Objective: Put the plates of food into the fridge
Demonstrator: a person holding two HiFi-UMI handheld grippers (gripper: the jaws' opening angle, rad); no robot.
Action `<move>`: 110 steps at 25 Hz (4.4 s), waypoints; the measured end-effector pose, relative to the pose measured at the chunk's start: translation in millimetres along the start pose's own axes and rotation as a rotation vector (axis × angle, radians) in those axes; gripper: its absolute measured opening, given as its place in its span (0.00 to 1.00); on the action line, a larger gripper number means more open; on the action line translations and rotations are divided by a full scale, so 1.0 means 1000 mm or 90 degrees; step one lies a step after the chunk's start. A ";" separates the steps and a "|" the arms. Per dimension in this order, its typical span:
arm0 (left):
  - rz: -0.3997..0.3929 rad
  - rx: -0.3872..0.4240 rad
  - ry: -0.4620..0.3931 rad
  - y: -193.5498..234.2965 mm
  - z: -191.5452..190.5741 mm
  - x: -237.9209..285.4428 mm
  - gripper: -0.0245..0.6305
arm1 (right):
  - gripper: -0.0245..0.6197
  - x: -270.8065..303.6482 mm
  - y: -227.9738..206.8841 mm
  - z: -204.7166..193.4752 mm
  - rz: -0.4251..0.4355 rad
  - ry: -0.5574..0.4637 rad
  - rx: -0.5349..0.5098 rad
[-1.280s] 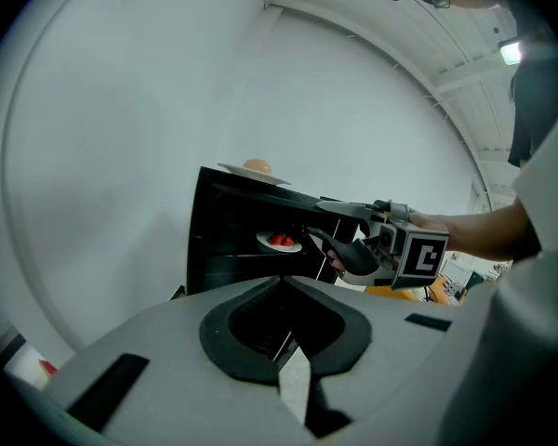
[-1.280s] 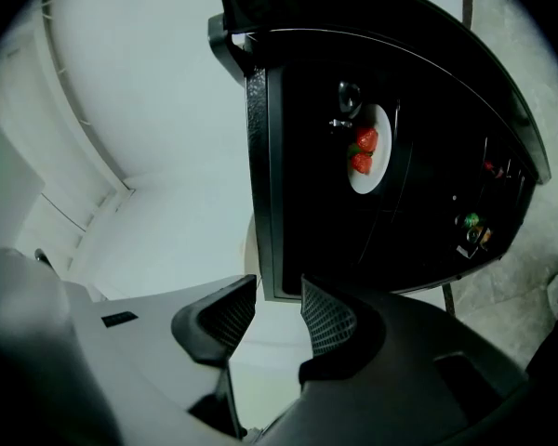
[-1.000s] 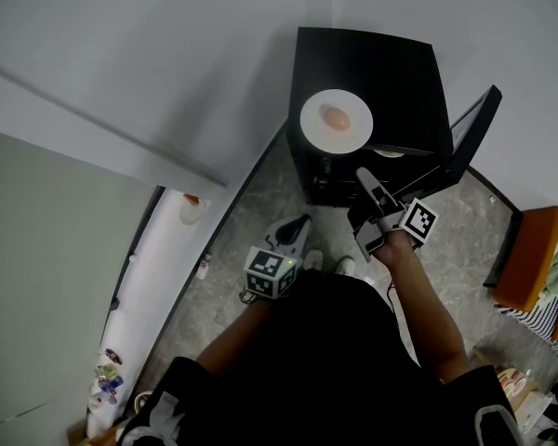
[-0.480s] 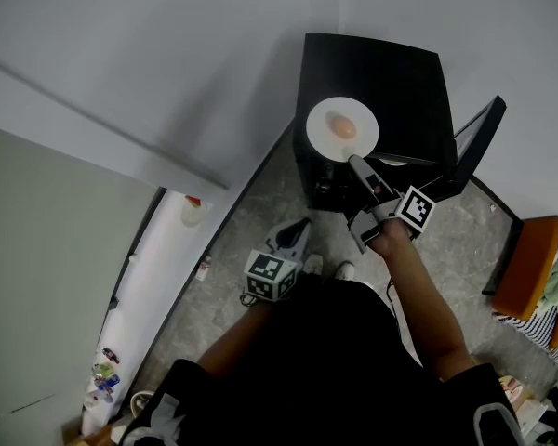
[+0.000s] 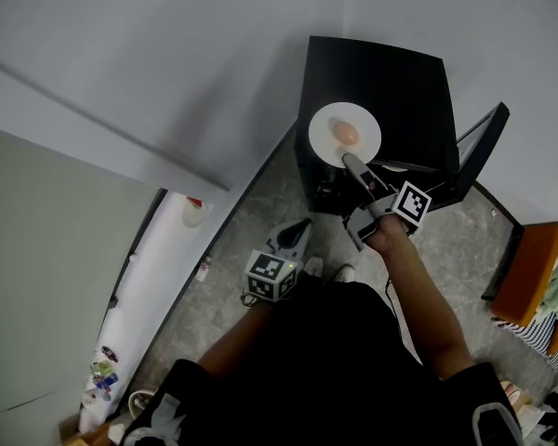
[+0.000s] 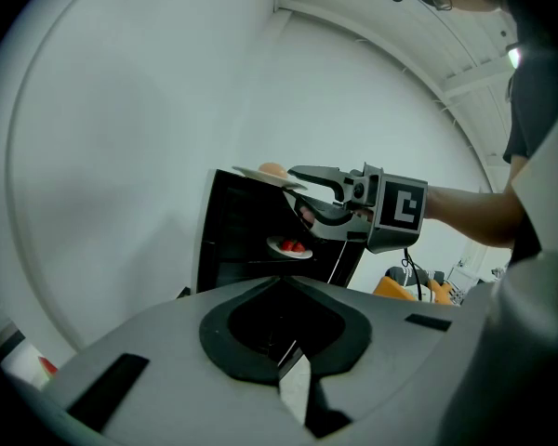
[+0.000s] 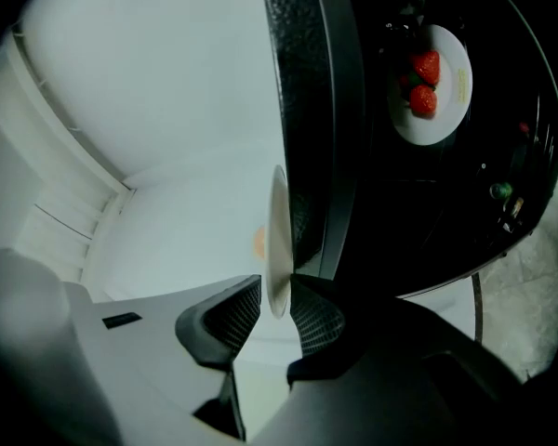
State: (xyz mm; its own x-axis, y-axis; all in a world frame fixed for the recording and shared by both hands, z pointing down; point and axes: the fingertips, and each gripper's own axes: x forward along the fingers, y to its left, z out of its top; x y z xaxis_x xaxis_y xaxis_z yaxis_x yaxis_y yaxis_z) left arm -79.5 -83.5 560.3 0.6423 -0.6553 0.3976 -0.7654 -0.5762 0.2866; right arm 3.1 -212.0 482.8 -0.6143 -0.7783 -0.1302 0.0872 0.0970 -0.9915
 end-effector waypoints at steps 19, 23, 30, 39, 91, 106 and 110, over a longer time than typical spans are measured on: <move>-0.006 0.005 0.006 -0.010 -0.003 0.000 0.07 | 0.14 -0.036 0.010 -0.029 0.016 0.060 0.033; -0.011 0.005 0.008 -0.013 -0.007 -0.001 0.07 | 0.13 -0.049 0.009 -0.039 0.009 0.082 0.024; -0.012 0.003 0.015 -0.016 -0.015 -0.006 0.07 | 0.12 -0.071 0.006 -0.060 0.008 0.106 0.019; -0.015 0.002 0.028 -0.020 -0.024 -0.004 0.07 | 0.11 -0.093 -0.004 -0.072 0.006 0.141 0.010; 0.018 -0.013 0.045 0.002 -0.022 -0.001 0.07 | 0.11 -0.061 -0.153 -0.008 -0.130 0.099 0.011; 0.020 -0.016 0.051 0.012 -0.019 0.007 0.07 | 0.11 -0.036 -0.172 0.016 -0.143 0.082 0.027; 0.023 -0.019 0.053 0.016 -0.019 0.007 0.07 | 0.11 -0.027 -0.175 0.024 -0.144 0.073 0.029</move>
State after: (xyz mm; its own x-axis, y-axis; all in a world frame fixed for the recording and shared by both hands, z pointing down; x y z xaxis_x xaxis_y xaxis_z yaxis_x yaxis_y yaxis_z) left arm -87.4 -88.1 584.2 0.6097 -0.6319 0.4786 -0.7896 -0.5371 0.2968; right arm 23.3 -223.1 660.0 -0.7070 -0.7012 0.0921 -0.0290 -0.1014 -0.9944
